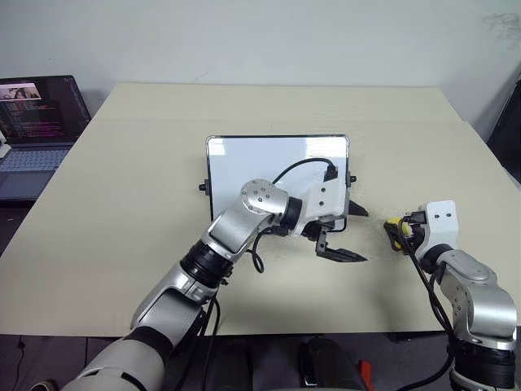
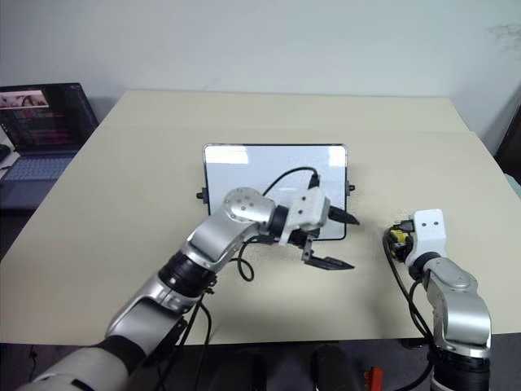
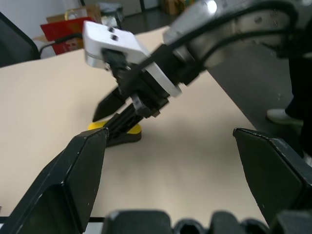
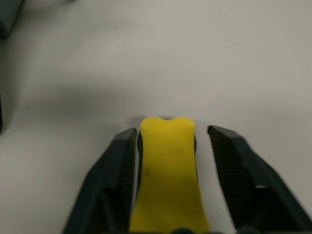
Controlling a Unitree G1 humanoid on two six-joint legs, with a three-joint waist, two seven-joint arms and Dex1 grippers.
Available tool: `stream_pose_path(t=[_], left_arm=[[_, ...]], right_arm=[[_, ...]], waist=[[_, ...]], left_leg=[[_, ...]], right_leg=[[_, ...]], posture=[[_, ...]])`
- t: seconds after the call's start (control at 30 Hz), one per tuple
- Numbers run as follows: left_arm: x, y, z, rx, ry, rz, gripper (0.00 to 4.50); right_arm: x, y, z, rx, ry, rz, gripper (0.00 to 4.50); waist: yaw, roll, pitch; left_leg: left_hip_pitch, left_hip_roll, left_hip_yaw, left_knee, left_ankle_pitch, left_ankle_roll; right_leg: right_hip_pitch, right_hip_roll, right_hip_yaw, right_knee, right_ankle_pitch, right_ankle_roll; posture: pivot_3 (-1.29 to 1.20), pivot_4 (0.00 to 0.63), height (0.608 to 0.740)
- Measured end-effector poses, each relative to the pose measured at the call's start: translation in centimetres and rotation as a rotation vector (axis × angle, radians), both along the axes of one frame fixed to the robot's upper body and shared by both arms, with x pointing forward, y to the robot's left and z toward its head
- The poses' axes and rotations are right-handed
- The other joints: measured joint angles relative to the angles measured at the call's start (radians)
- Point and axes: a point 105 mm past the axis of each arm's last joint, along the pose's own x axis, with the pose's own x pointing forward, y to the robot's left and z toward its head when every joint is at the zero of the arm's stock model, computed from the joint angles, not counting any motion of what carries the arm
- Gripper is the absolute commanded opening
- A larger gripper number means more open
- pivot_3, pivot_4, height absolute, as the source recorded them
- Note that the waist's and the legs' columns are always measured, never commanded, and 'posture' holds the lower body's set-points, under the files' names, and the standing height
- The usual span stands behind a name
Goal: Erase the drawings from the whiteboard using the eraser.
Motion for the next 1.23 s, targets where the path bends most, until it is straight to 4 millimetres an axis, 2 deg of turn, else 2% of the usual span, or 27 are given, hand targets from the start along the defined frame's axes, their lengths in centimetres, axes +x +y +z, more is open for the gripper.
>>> stream_pose_path(t=[0.1,0.23,0.33,0.4,0.47,0.57,0.63,0.73,0.77,0.87,0.97,1.03,1.13,1.23], left_arm=[[0.0,0.1,-0.4,0.005,0.006,0.008,4.50],[0.4,0.2,-0.6,-0.004,-0.018,0.043,4.50],[1.5,1.4,-0.3,-0.070,0.016,0.152,4.50],[2.5,2.9,0.5,-0.135,0.018,0.259,4.50],[3.5,5.9,0.8,-0.210,0.012,0.424,4.50],[3.7,10.2,-0.4,-0.302,0.046,0.682,4.50],[3.4,11.7,-1.2,-0.351,0.069,0.809,4.50],[3.0,13.3,-0.4,-0.440,0.028,0.948,4.50],[2.6,14.7,-0.3,-0.467,-0.008,1.023,4.50],[1.8,19.8,-2.8,-0.420,-0.047,1.260,4.50],[0.9,22.6,-4.8,-0.363,-0.082,1.389,4.50],[0.3,25.5,-6.0,-0.368,-0.107,1.541,4.50],[-0.8,30.6,-7.9,-0.335,-0.126,1.793,4.50],[-0.8,32.7,-8.0,-0.323,-0.179,1.875,4.50]], right_arm=[[0.1,-0.3,0.0,-0.006,-0.001,-0.008,4.47],[0.4,-0.4,0.7,-0.001,-0.024,0.000,4.47],[0.7,0.7,3.4,0.068,-0.143,0.046,4.47],[0.5,1.1,5.0,0.075,-0.223,0.075,4.47],[-0.2,1.3,6.0,0.066,-0.295,0.085,4.47],[-0.7,1.8,6.2,0.074,-0.420,0.101,4.47],[-0.8,1.6,5.4,0.081,-0.466,0.091,4.47],[-1.0,1.0,4.6,0.100,-0.520,0.097,4.47],[-1.3,0.7,4.1,0.115,-0.533,0.099,4.47],[-2.2,-0.8,2.0,0.139,-0.506,0.073,4.47],[-2.4,-1.2,1.4,0.146,-0.504,0.082,4.47],[-2.7,-1.5,1.0,0.159,-0.503,0.060,4.47],[-3.2,-3.9,-0.5,0.159,-0.463,-0.053,4.47],[-3.3,-5.9,-0.4,0.167,-0.472,-0.129,4.47]], waist=[[0.000,0.000,0.000],[0.000,0.000,0.000],[-0.004,0.002,0.000],[-0.004,0.002,0.000],[-0.006,0.003,0.000],[-0.005,0.003,0.000],[0.000,0.003,0.000],[0.016,0.003,0.000],[0.017,0.002,-0.001],[0.017,0.003,-0.001],[0.019,0.003,-0.001],[0.020,0.003,-0.002],[0.022,0.003,-0.001],[0.026,0.003,-0.001]], left_leg=[[0.000,0.000,0.000,0.000,0.000,0.000],[0.000,0.000,0.000,0.000,0.000,0.000],[0.000,0.001,0.000,0.000,0.000,0.000],[0.000,0.002,-0.001,0.000,0.000,0.000],[0.001,0.003,-0.001,-0.001,0.000,0.000],[0.001,0.006,-0.001,-0.001,-0.001,0.000],[0.001,0.004,0.000,0.000,-0.001,0.000],[0.002,0.001,0.000,0.001,-0.001,0.000],[0.003,0.001,0.002,0.001,-0.001,0.000],[0.005,0.003,0.003,0.000,-0.001,0.001],[0.006,0.004,0.002,0.000,-0.001,0.001],[0.007,0.005,0.002,0.000,-0.001,0.001],[0.007,0.004,0.002,0.000,-0.001,0.001],[0.006,0.003,0.002,0.001,-0.001,0.001]], right_leg=[[0.000,0.000,0.000,0.000,0.000,0.000],[0.000,0.000,0.000,0.000,0.000,0.000],[0.000,0.001,0.000,0.000,0.000,0.000],[0.000,0.001,0.000,0.001,0.000,0.000],[0.000,0.001,0.000,0.001,0.000,0.000],[0.000,-0.004,0.000,0.001,0.000,0.000],[0.000,-0.005,0.000,0.001,0.000,0.000],[0.003,-0.007,0.000,0.000,0.001,0.002],[0.003,-0.007,0.002,0.000,0.001,0.002],[0.003,-0.007,0.003,0.001,0.003,-0.001],[0.003,-0.007,0.002,0.002,0.001,0.000],[0.004,-0.007,0.002,0.002,0.000,0.001],[0.004,-0.007,0.002,0.002,0.000,0.000],[0.004,-0.006,0.002,0.002,0.000,0.001]], posture=[[0.00,0.150,0.740],[0.00,0.150,0.740],[0.00,0.150,0.740],[0.00,0.150,0.740],[0.00,0.150,0.740],[0.00,0.150,0.740],[0.00,0.150,0.740],[0.00,0.150,0.740],[0.00,0.150,0.740],[0.00,0.150,0.740],[0.00,0.150,0.740],[0.00,0.150,0.740],[0.00,0.150,0.740],[0.00,0.150,0.740]])
